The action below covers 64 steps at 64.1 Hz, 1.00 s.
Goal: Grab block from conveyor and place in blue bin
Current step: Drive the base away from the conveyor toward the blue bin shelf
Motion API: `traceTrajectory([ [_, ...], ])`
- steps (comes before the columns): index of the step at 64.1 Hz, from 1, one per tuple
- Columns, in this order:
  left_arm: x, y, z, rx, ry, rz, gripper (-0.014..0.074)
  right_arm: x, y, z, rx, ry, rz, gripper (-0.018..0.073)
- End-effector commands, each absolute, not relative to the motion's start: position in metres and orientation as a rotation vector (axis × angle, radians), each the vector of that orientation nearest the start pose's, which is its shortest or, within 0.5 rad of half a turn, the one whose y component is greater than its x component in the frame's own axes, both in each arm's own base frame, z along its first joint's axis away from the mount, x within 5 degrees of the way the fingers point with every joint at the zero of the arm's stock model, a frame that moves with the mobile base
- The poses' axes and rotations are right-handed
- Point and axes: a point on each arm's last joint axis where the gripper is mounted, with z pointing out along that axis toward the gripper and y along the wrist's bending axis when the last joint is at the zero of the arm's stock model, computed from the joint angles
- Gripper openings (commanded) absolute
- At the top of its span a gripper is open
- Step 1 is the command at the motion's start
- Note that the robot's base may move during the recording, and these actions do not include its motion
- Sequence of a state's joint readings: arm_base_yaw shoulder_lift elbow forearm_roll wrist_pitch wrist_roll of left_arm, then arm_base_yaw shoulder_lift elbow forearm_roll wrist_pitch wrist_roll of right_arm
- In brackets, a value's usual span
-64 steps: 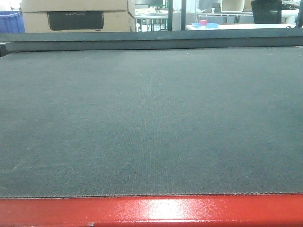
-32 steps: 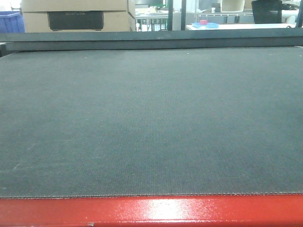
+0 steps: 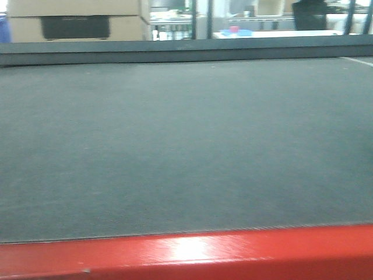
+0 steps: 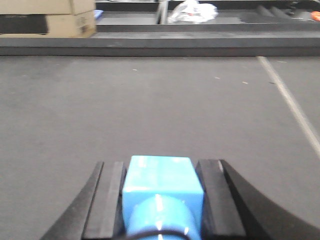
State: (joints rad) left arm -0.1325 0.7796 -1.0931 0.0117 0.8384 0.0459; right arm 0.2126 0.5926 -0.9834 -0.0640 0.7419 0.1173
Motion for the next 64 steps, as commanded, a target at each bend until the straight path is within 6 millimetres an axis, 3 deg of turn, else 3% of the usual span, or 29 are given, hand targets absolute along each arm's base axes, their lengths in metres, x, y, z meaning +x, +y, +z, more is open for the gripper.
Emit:
traceTrajectory([
  [1, 0.1289, -0.0175, 0.4304, 0.18, 1.976, -0.053, -0.0111, 0.0845, 0.0138, 0.428, -0.109, 1.803, 0.147, -0.0154],
  [64, 0.1289, -0.0175, 0.4304, 0.18, 1.976, -0.053, -0.0111, 0.0845, 0.0138, 0.428, -0.109, 1.803, 0.147, -0.0154],
])
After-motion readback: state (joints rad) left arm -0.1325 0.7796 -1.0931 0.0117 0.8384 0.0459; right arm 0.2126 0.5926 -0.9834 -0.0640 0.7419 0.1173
